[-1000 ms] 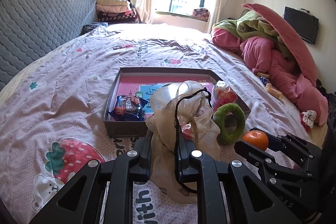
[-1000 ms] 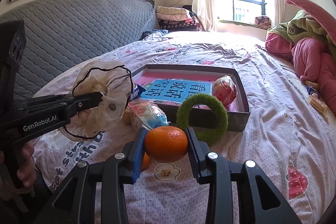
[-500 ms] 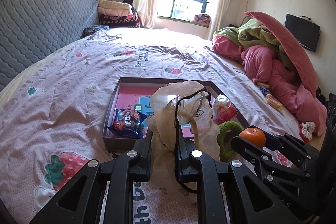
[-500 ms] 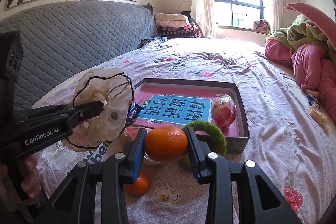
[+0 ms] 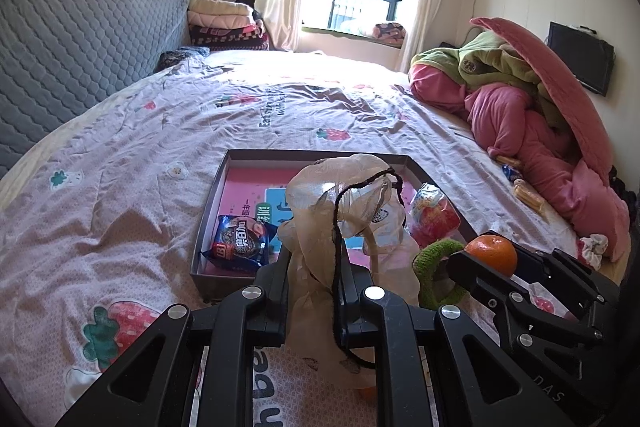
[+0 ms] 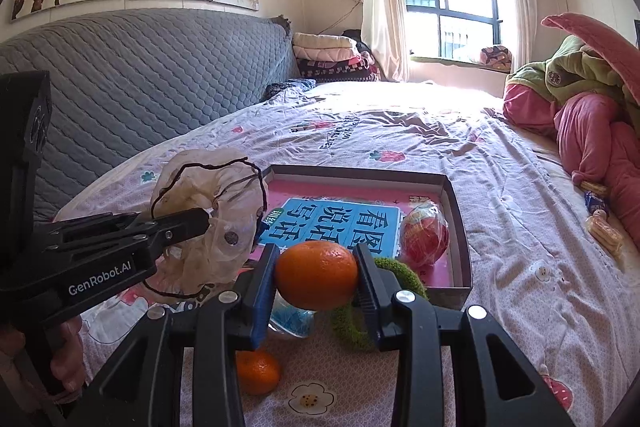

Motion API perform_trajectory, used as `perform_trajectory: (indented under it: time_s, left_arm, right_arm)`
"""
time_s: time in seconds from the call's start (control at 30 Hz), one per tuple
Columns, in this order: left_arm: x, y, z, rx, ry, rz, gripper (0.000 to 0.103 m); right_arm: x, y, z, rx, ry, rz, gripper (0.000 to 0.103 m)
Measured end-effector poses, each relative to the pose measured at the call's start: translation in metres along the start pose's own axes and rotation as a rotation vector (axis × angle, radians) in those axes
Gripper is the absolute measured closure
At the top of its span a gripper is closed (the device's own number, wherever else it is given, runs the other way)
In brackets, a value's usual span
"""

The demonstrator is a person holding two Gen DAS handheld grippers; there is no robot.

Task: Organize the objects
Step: 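Lift the orange and scrunchie and carry both toward the grey box, then hold the orange and scrunchie over the book inside the grey box with both tools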

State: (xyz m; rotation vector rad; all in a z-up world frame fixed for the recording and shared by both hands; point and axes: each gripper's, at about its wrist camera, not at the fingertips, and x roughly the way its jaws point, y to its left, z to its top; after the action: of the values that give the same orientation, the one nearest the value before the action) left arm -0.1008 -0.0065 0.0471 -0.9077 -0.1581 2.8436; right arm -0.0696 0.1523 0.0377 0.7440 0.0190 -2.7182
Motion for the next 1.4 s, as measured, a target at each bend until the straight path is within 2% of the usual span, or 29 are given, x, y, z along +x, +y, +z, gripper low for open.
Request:
perform_trajectory:
  time_s: [0.67,0.9,1.4]
  left_arm:
    - [0.030,0.000,0.027,0.002,-0.012,0.014,0.086]
    - [0.032,-0.001,0.036,0.006,-0.038,0.022,0.086]
    - [0.058,-0.002,0.053,0.022,-0.031,0.052,0.086]
  right_arm:
    - [0.012,-0.007,0.024,0.001,-0.049,-0.014,0.065]
    - [0.016,-0.010,0.032,0.012,-0.065,-0.020,0.065]
    - [0.039,-0.014,0.053,0.003,-0.099,-0.031,0.065]
